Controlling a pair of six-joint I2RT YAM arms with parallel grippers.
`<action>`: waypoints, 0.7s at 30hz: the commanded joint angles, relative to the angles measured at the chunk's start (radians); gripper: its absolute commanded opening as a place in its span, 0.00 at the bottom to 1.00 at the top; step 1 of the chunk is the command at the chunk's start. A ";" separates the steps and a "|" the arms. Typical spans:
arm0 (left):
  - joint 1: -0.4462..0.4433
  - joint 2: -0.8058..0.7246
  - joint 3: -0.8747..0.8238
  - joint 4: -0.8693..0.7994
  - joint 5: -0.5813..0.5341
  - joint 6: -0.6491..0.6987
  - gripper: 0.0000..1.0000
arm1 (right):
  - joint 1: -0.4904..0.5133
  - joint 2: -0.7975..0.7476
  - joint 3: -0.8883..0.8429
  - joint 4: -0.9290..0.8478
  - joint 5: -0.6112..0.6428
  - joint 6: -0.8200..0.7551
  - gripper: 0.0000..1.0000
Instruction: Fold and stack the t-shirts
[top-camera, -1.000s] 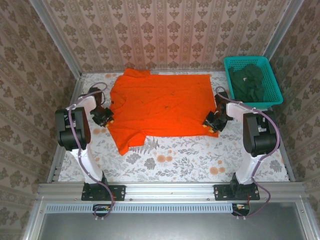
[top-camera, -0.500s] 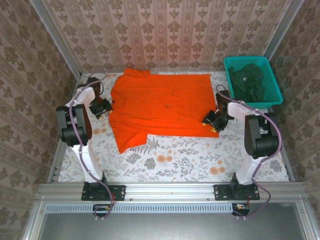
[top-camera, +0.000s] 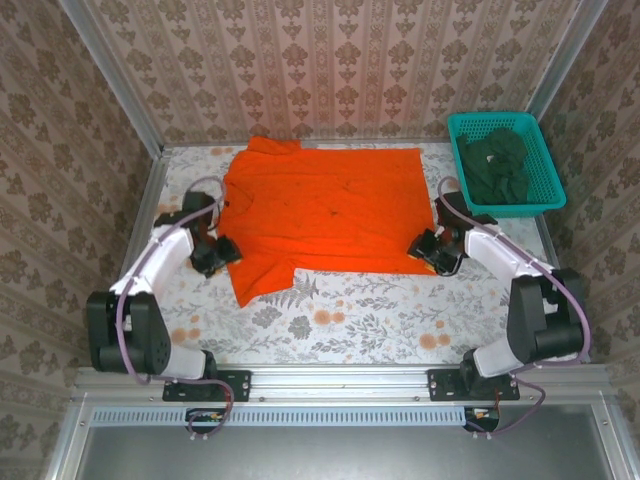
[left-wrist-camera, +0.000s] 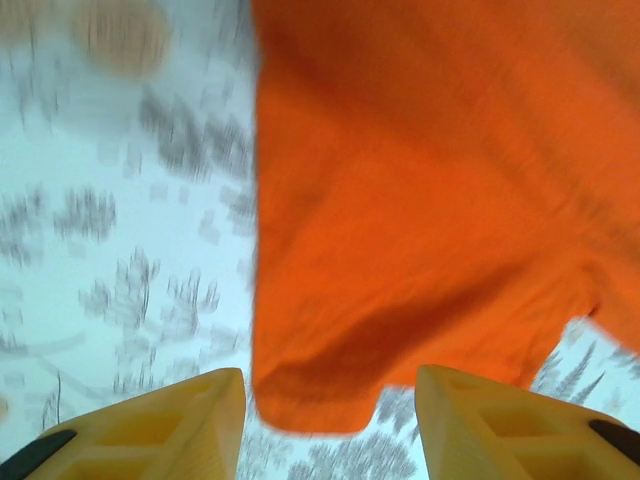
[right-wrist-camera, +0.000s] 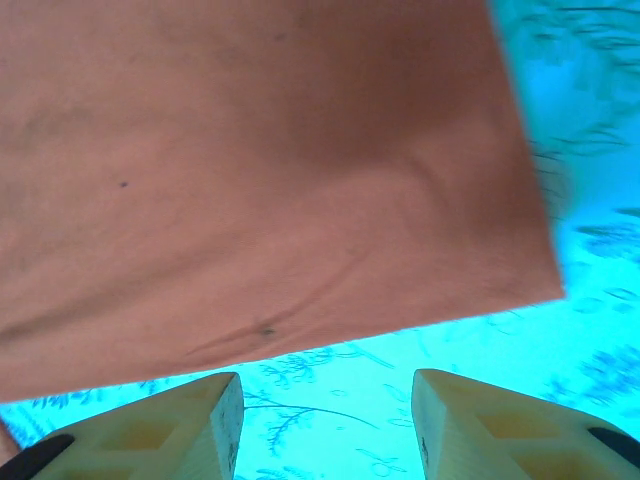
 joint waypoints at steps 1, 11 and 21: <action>-0.007 -0.088 -0.108 -0.035 0.067 -0.081 0.49 | -0.027 -0.065 -0.046 -0.040 0.107 0.066 0.50; -0.104 -0.199 -0.259 -0.054 0.122 -0.202 0.47 | -0.144 -0.052 -0.131 0.059 0.036 0.118 0.44; -0.130 -0.182 -0.298 0.025 0.149 -0.182 0.47 | -0.122 0.038 -0.159 0.135 -0.026 0.083 0.39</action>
